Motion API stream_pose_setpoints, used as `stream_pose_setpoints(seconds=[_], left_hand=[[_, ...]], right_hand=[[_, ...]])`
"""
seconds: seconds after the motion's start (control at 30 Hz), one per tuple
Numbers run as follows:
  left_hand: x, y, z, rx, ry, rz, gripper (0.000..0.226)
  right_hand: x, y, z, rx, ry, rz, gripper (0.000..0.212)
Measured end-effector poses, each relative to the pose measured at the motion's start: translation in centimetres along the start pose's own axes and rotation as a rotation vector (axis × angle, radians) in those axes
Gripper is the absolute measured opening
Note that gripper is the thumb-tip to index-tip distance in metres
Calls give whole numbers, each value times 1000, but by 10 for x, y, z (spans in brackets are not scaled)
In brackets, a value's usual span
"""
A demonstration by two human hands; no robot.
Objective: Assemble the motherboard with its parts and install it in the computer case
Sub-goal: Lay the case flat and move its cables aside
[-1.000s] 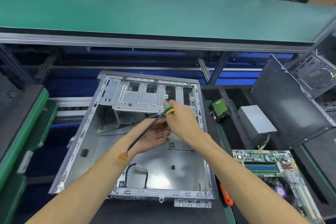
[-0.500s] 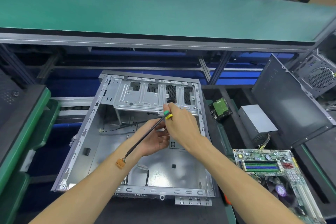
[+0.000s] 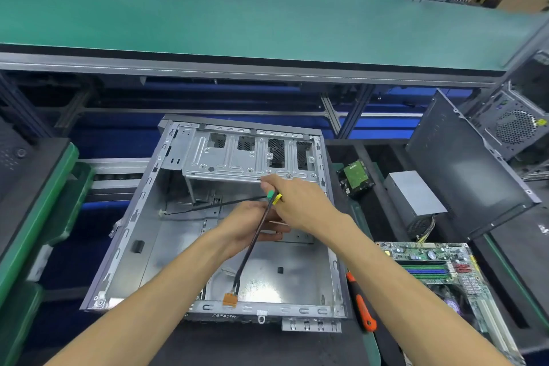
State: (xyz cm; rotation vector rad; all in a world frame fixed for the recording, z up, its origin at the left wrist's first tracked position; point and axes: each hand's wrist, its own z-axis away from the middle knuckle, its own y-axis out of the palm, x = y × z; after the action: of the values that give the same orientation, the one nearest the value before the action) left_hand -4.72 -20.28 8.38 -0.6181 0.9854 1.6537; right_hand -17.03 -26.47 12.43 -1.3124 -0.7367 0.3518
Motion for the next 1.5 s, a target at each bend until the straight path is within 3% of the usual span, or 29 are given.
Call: stream_pose_setpoints(seconds=[0.23,0.37,0.47,0.6,0.7,0.8,1.0,1.2,1.5], left_hand=[[5,-5,-3,-204,2,-46,11],[7,-11,-4,-290,30,-105,20],[7,-8,-3,-216,73,-36,13],[5,-5,-7,-3,62,209,27],[1,-9,-8,66,-14,409,19],[-3,-8,-7,70,-89,454,14],[-6,4,-9,1,-148,571,24],[-3,10,-9,26,-153,650,7],[-5,21,-13,-26,-80,433,20]], right_hand=[[6,10,6,-153,9,-84,20],[7,0,-2,-120,65,-151,27],[8,-4,-7,-93,153,-371,42],[2,-2,-14,-89,230,-504,35],[-3,-3,-21,-64,303,-631,32],[-5,-5,-26,-25,359,-694,28],[-9,-5,-27,-52,377,-734,25],[-7,-6,-23,-67,433,-775,31],[-8,-8,-21,9,460,-829,26]])
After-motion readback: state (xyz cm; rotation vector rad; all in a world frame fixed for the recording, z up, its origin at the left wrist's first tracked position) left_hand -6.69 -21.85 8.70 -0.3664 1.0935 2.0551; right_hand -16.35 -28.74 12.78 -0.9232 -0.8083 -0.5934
